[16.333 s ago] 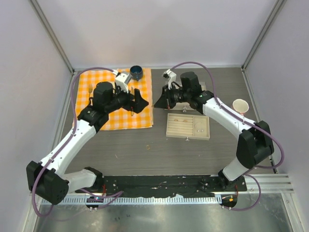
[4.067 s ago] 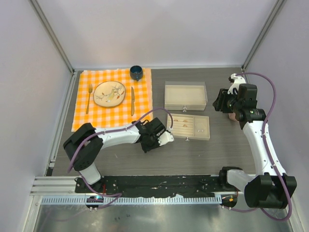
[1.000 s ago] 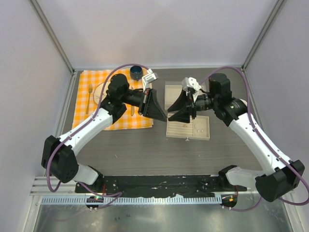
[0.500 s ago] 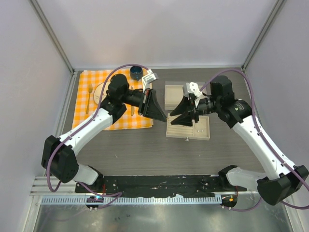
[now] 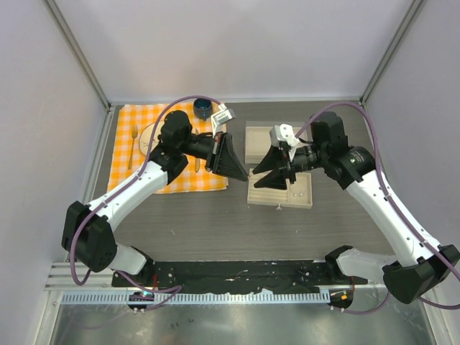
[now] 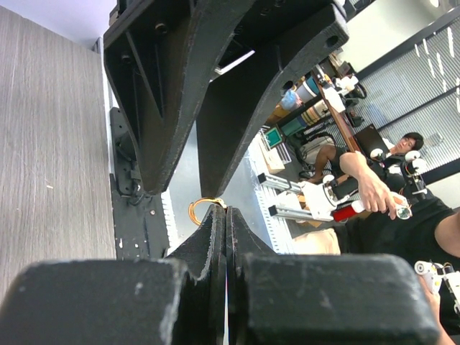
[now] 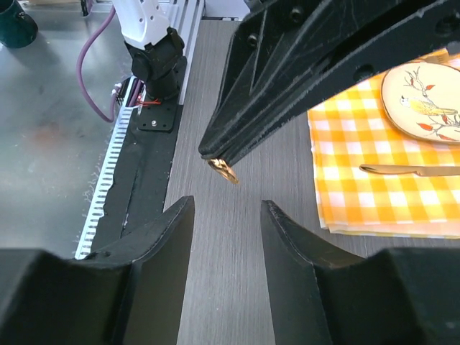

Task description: Organize the mixed jewelry

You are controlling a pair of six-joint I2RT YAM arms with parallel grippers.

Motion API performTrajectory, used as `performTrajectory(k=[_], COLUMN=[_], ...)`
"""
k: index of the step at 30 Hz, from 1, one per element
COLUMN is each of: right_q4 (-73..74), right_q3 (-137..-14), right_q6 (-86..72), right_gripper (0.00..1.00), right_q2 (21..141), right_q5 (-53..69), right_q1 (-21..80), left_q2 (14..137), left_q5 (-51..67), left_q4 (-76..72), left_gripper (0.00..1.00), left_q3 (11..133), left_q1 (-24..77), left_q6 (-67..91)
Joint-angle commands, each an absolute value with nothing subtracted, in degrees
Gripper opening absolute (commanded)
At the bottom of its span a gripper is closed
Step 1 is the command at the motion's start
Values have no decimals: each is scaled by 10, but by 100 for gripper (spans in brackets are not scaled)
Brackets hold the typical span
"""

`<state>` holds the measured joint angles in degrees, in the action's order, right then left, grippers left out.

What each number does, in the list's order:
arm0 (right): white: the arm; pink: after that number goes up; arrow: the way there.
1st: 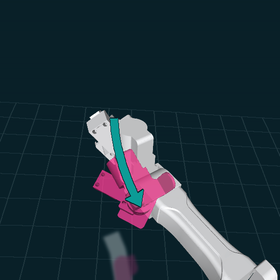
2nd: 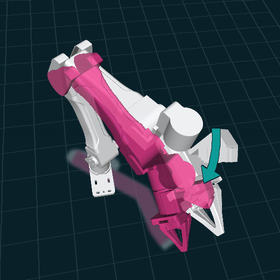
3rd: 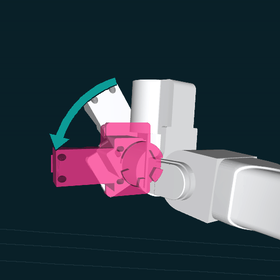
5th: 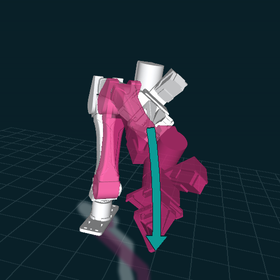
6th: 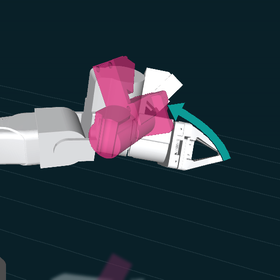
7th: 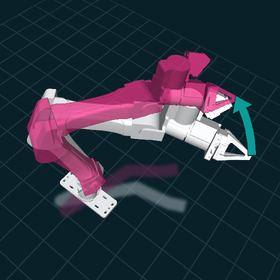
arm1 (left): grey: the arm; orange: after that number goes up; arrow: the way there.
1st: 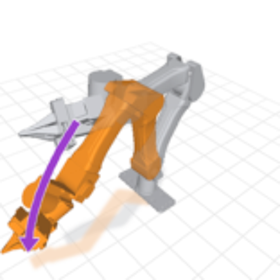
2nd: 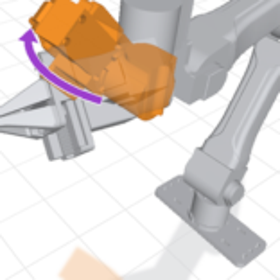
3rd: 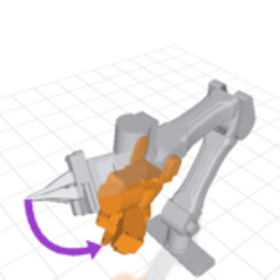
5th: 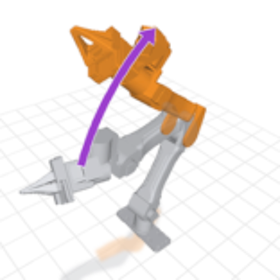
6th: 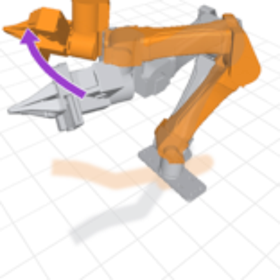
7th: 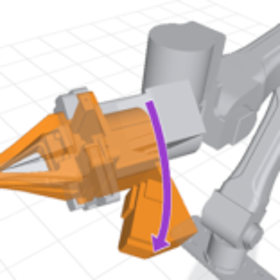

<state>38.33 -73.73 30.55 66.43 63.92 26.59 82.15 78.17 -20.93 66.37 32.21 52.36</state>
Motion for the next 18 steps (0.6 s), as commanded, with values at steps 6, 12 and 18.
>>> performTrajectory(k=[6, 12, 18], right_q4=[366, 367, 370], right_q3=[-785, -788, -788], right_q6=[303, 303, 304], right_gripper=[49, 46, 41], right_q2=[685, 695, 697], right_q5=[632, 635, 637], right_q1=[284, 294, 300], left_q2=[811, 807, 809], left_q5=[791, 792, 792], left_q4=[-235, -236, -236], left_gripper=[0, 0, 0], left_q3=[655, 656, 656], left_q1=[320, 320, 320], left_q6=[520, 520, 520])
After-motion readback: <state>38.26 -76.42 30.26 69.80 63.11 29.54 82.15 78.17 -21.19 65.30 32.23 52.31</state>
